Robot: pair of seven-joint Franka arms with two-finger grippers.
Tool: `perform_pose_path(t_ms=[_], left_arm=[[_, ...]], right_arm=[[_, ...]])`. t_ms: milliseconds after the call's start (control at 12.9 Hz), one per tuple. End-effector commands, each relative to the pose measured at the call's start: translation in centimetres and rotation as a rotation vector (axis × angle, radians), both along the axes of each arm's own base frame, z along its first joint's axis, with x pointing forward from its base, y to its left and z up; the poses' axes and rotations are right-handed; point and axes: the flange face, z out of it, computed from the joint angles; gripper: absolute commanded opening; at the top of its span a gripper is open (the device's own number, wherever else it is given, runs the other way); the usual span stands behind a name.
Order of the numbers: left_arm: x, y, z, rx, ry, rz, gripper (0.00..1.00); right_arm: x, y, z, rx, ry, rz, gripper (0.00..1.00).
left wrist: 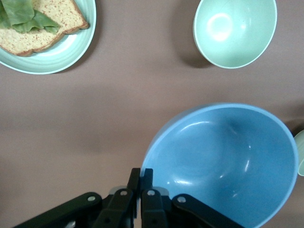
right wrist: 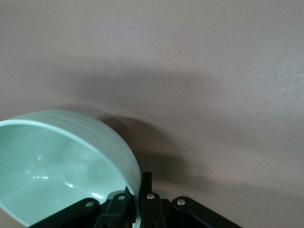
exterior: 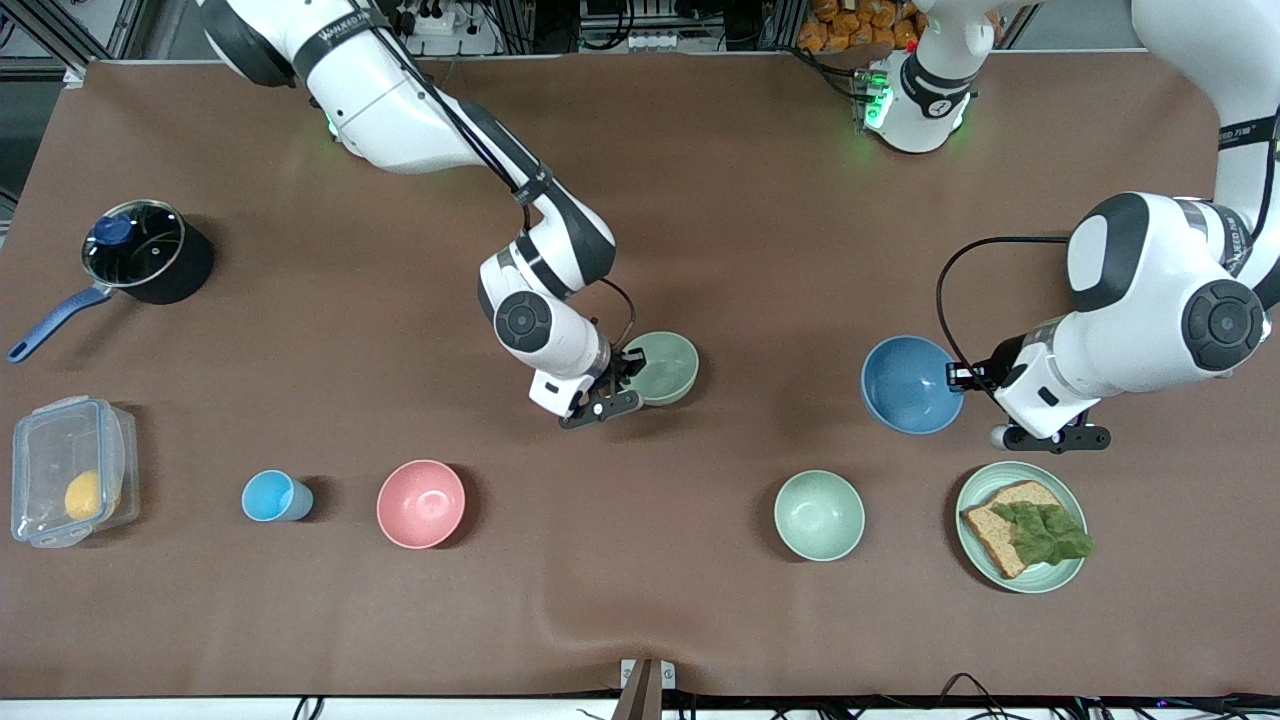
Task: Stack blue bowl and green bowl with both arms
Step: 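Carry the green bowl to the table center with the right gripper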
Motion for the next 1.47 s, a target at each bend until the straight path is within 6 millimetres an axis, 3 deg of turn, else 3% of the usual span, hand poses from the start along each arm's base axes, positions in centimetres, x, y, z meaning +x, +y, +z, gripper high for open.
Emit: perform_pose_path(t_ms=[0, 77, 155, 465, 619, 852, 1084, 1239, 1394], left_arm=[[0.1, -0.4, 0.9, -0.027, -0.011, 0.021, 0.0], [0.2, -0.6, 1.3, -0.051, -0.014, 0.032, 0.0], [0.4, -0.6, 1.7, -0.065, -0.017, 0.046, 0.0], [0.4, -0.5, 2.5, -0.065, -0.021, 0.051, 0.0], [0.1, -1.1, 2.5, -0.067, -0.014, 0.041, 0.0], [0.0, -2.3, 2.1, -0.069, -0.005, 0.026, 0.0], [-0.1, -2.8, 1.7, -0.068, 0.001, 0.016, 0.0], [-0.2, -3.3, 1.6, -0.068, 0.004, 0.009, 0.0], [-0.4, -4.2, 1.6, -0.065, 0.008, 0.014, 0.0]], right_arm=[[1.0, 0.7, 0.4, 0.015, -0.015, -0.021, 0.25], [1.0, 1.0, 0.6, 0.02, -0.029, -0.015, 0.68], [1.2, 0.9, 1.0, 0.023, -0.041, -0.013, 1.0], [2.9, -0.4, 5.5, 0.046, -0.077, -0.044, 1.0], [4.0, -2.2, 6.0, 0.052, -0.031, -0.129, 1.0], [4.0, -1.7, 4.5, 0.027, 0.092, -0.495, 1.0], [4.9, -2.6, 2.7, 0.006, 0.164, -0.687, 1.0], [4.7, -1.5, 1.5, -0.005, 0.205, -0.787, 1.0], [5.2, -1.8, 0.0, -0.017, 0.237, -0.864, 1.0]])
